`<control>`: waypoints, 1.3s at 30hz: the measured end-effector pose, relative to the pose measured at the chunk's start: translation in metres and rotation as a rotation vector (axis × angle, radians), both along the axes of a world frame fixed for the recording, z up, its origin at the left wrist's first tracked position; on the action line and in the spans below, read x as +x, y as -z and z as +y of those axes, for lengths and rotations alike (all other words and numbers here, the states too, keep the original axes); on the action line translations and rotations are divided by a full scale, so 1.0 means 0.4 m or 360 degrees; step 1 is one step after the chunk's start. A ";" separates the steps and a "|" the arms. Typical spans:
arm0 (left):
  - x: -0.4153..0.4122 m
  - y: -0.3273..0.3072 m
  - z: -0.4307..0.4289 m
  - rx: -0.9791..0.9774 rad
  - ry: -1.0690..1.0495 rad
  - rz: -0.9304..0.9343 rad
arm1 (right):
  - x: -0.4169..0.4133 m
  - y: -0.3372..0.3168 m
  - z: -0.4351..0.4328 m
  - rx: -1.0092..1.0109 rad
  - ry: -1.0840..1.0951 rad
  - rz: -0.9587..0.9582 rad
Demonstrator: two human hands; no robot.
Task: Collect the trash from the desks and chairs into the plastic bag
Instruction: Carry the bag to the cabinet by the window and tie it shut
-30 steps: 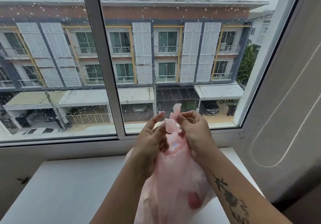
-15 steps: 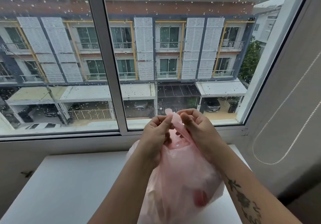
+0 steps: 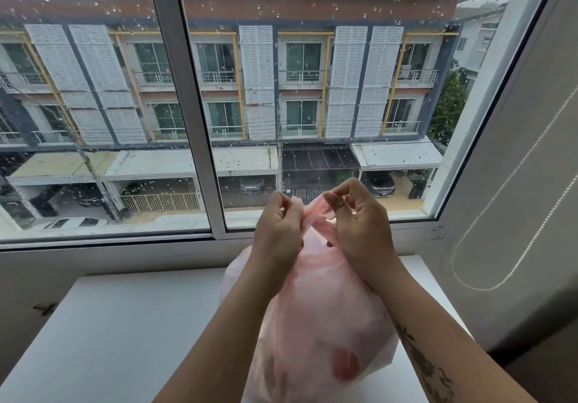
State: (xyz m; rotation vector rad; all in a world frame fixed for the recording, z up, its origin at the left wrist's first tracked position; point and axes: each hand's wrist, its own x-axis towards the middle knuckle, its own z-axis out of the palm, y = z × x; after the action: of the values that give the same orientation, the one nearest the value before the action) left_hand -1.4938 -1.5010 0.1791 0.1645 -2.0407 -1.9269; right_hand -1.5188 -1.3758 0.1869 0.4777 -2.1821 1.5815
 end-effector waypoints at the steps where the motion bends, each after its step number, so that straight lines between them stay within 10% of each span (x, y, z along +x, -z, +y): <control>1: -0.001 0.003 -0.006 -0.0272 -0.0082 0.0109 | -0.007 -0.002 0.001 0.0052 0.0040 0.0030; 4: 0.006 0.007 -0.008 -0.0645 -0.0291 0.0291 | -0.027 -0.010 0.004 0.0160 0.0082 0.0030; 19: -0.010 0.049 -0.014 -0.0412 -0.0311 0.0339 | -0.011 0.022 0.041 0.0831 -0.0316 -0.0319; 30: 0.015 0.052 -0.032 0.0198 -0.0011 0.0188 | -0.005 0.036 0.031 0.0184 0.0219 -0.0472; 39: 0.018 0.040 -0.035 0.0501 0.0232 -0.0107 | 0.002 0.030 -0.005 -0.0034 -0.0283 -0.0400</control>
State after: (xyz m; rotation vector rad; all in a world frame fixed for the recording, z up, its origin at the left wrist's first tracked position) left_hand -1.4868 -1.5151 0.1629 0.1590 -1.8204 -2.3565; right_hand -1.5182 -1.3778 0.1750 0.5023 -2.3584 1.8453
